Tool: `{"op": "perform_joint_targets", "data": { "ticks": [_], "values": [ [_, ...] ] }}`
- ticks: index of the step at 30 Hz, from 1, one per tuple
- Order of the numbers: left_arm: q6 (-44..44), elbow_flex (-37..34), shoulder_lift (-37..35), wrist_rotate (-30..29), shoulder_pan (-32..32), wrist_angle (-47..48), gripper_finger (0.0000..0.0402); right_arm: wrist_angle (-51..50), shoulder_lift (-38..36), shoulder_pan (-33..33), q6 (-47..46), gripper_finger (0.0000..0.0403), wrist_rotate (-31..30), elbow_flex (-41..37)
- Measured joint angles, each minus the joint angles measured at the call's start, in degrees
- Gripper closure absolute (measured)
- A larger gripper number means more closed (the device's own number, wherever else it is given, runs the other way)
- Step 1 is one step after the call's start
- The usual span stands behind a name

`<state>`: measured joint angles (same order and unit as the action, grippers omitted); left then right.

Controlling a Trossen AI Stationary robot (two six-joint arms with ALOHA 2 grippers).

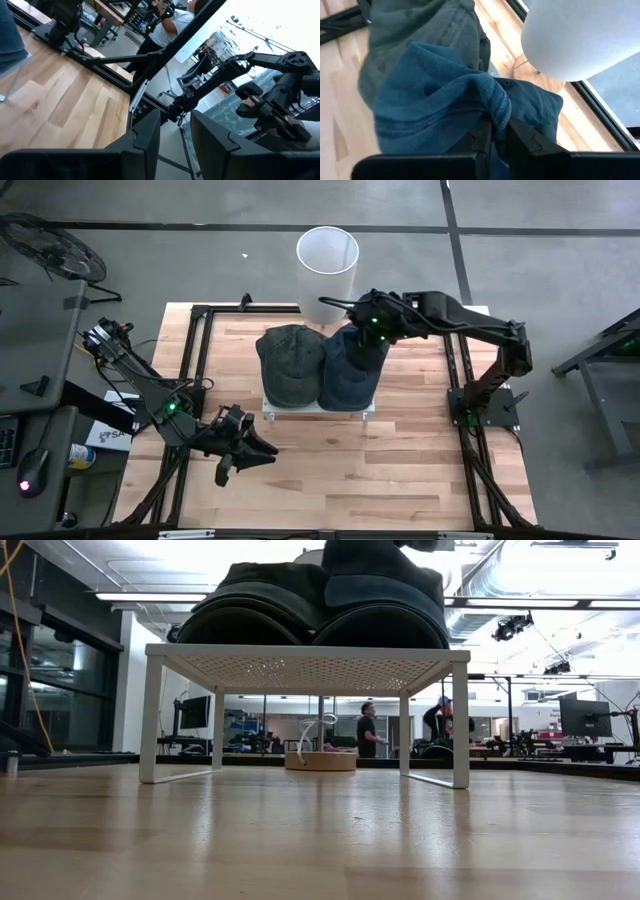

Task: Pick & Place hat
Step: Stack the blue cap on the blue cap on the shelf

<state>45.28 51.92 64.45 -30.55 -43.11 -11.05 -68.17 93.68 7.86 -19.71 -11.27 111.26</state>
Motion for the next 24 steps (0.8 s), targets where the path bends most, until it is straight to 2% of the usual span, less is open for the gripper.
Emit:
{"op": "perform_joint_targets", "data": {
  "ticks": [24],
  "values": [
    [-1.84,0.00,0.00,-1.29,0.00,-0.40,0.0296,4.46,6.58,1.29,1.76,0.0373,2.79,0.00]
  ]
}}
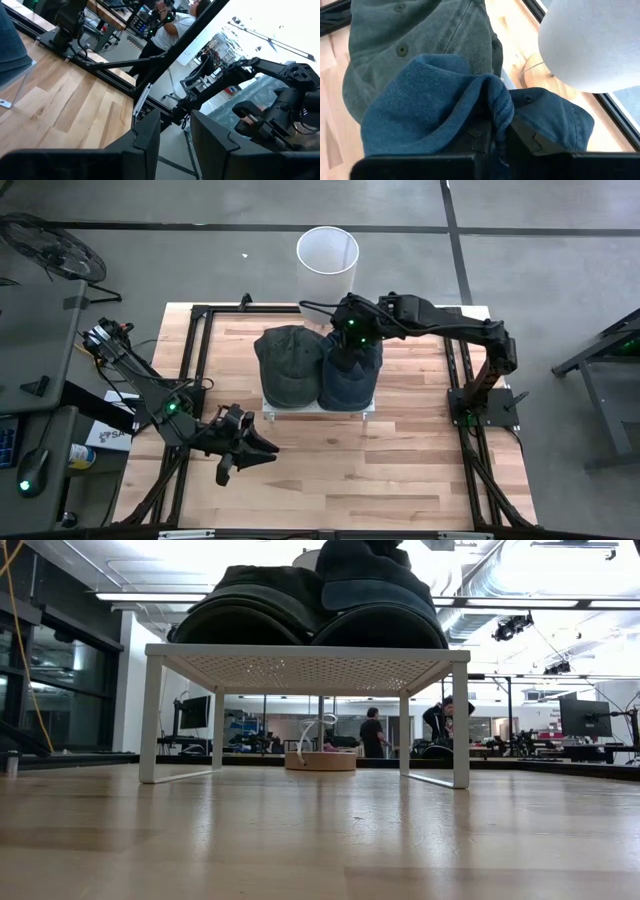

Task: Pick & Place hat
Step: Stack the blue cap on the blue cap on the shelf

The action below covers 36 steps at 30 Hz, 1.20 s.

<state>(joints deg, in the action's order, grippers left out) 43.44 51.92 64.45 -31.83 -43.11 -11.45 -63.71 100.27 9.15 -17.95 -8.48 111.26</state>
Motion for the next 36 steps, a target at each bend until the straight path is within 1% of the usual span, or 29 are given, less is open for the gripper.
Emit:
{"op": "perform_joint_targets", "data": {
  "ticks": [6,10,14,21,25,30,36],
  "values": [
    [-1.23,0.00,0.02,0.02,0.00,-1.17,0.0296,0.18,0.23,-0.12,0.02,0.0369,0.35,0.00],
    [-1.41,0.00,0.04,0.02,-0.01,-1.14,0.0296,0.25,-0.04,-0.17,-0.02,0.0359,1.09,0.00],
    [-1.42,0.00,0.04,0.03,0.00,-1.10,0.0296,0.24,-0.08,-0.15,-0.11,0.0335,1.66,0.00],
    [-1.42,0.00,0.04,1.07,-0.01,-1.08,0.0296,0.22,-0.10,-0.16,-1.10,0.0272,2.02,0.00],
    [-1.42,0.00,0.04,1.05,-0.02,-1.10,0.0296,0.53,-0.76,-0.02,-1.23,0.0245,2.04,0.00],
    [-1.42,0.00,0.04,1.03,0.00,-1.06,0.0296,1.74,-2.34,-0.02,-1.03,0.0226,2.09,0.00],
    [-1.84,0.00,0.04,0.81,-0.02,-1.58,0.0296,3.58,-4.47,-0.02,-0.83,0.0222,2.96,0.02]
  ]
}}
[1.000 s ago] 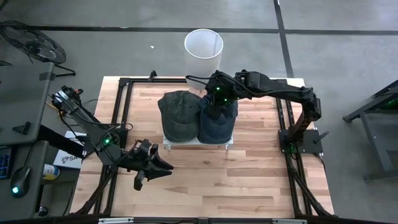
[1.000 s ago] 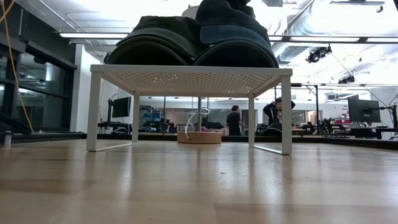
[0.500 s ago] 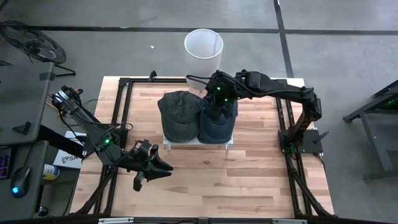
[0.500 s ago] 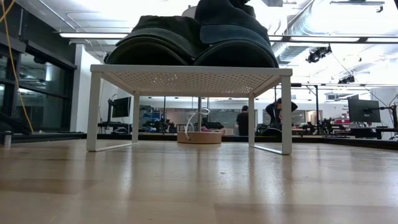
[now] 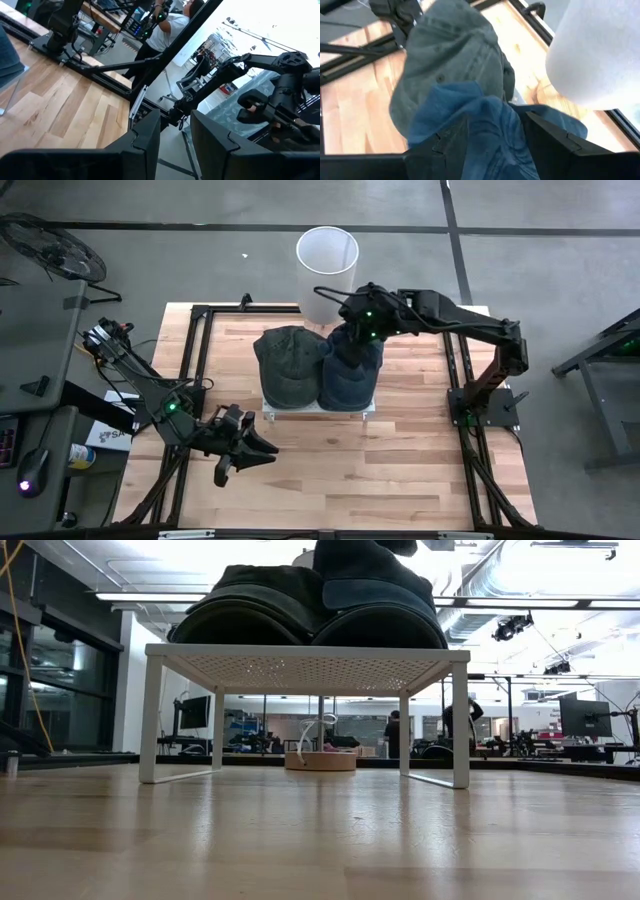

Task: Pick & Place hat
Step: Stack the blue cap on the blue cap on the shelf, then return to Home Position

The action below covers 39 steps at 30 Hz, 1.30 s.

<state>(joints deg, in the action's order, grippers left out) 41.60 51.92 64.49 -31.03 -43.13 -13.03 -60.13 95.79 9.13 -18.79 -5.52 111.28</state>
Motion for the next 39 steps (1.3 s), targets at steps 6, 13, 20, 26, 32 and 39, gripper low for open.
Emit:
{"op": "perform_joint_targets", "data": {
  "ticks": [6,13,20,26,32,39],
  "values": [
    [-0.88,0.00,-0.03,-0.03,0.01,-0.54,0.0296,3.22,-0.94,0.00,0.91,0.0221,0.52,0.01],
    [-1.39,0.00,-0.10,-0.20,0.00,-0.55,0.0296,9.46,-1.59,-0.01,3.69,0.0221,2.79,-0.01],
    [-7.78,-0.04,-2.78,-3.09,0.06,-0.74,0.0296,15.01,-5.33,-1.58,3.85,0.0221,7.15,-0.02],
    [-20.02,-0.04,-6.88,-8.60,0.05,-0.47,0.0296,14.29,-9.12,-6.47,5.03,0.0222,2.89,0.01],
    [-29.86,-0.02,-10.75,-15.01,0.02,0.67,0.0296,7.09,-11.25,-13.47,7.30,0.0237,-3.20,0.03],
    [-30.82,0.00,-14.95,-21.91,0.02,11.87,0.0296,-2.25,-11.42,-21.56,6.43,0.0282,-10.10,0.03]
  ]
}}
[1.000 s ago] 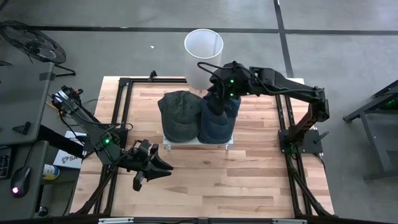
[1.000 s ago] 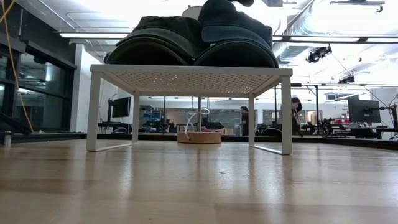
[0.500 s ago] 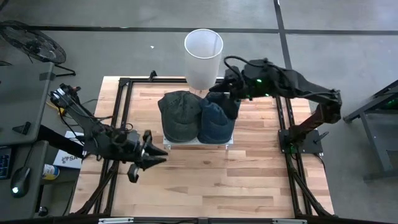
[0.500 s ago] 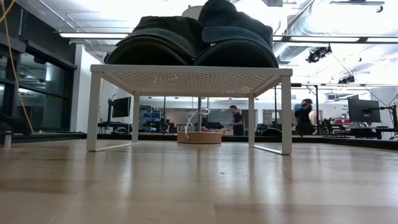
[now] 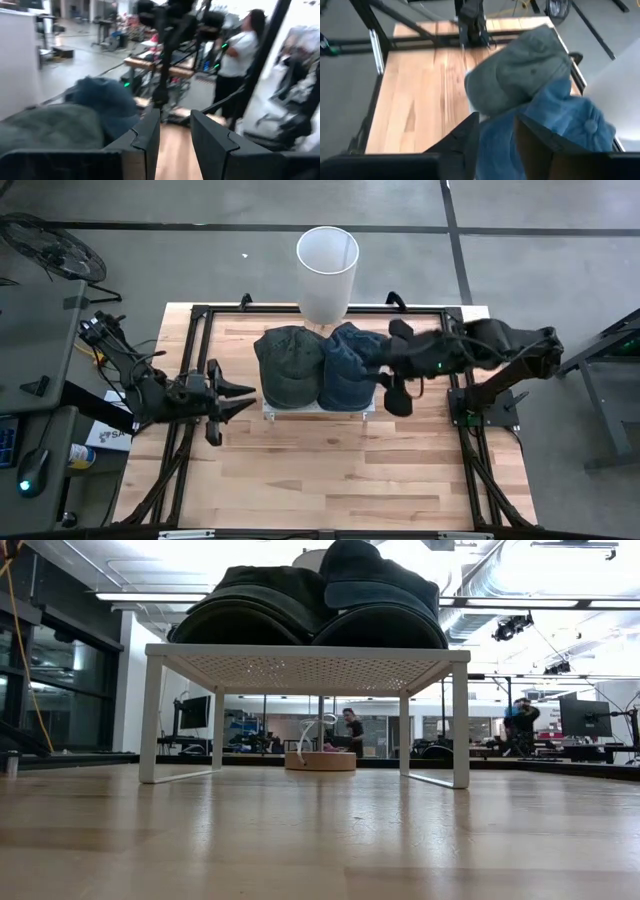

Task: Pick & Place hat
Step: Return to Home Position

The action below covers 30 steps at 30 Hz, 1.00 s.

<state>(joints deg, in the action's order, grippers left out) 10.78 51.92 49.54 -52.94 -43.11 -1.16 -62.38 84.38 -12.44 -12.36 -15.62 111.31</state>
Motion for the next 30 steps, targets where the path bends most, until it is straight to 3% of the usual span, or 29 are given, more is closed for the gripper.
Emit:
{"op": "perform_joint_targets", "data": {
  "ticks": [5,10,18,30],
  "values": [
    [4.75,0.00,-1.56,-3.19,0.00,10.82,0.0296,-4.43,-0.43,-4.42,-3.54,0.0337,-3.31,-1.52],
    [13.37,0.00,-1.81,-3.07,0.00,21.54,0.0296,-0.38,-4.31,-7.94,-7.97,0.0397,-3.86,-13.38],
    [17.31,0.00,-1.82,4.12,0.00,25.80,0.0296,20.68,-15.16,-12.56,-18.19,0.0400,-4.82,-37.62],
    [10.60,-0.27,-11.01,7.49,0.02,26.59,0.0296,53.43,-30.72,-18.00,-20.64,0.0402,-17.10,-64.59]
  ]
}}
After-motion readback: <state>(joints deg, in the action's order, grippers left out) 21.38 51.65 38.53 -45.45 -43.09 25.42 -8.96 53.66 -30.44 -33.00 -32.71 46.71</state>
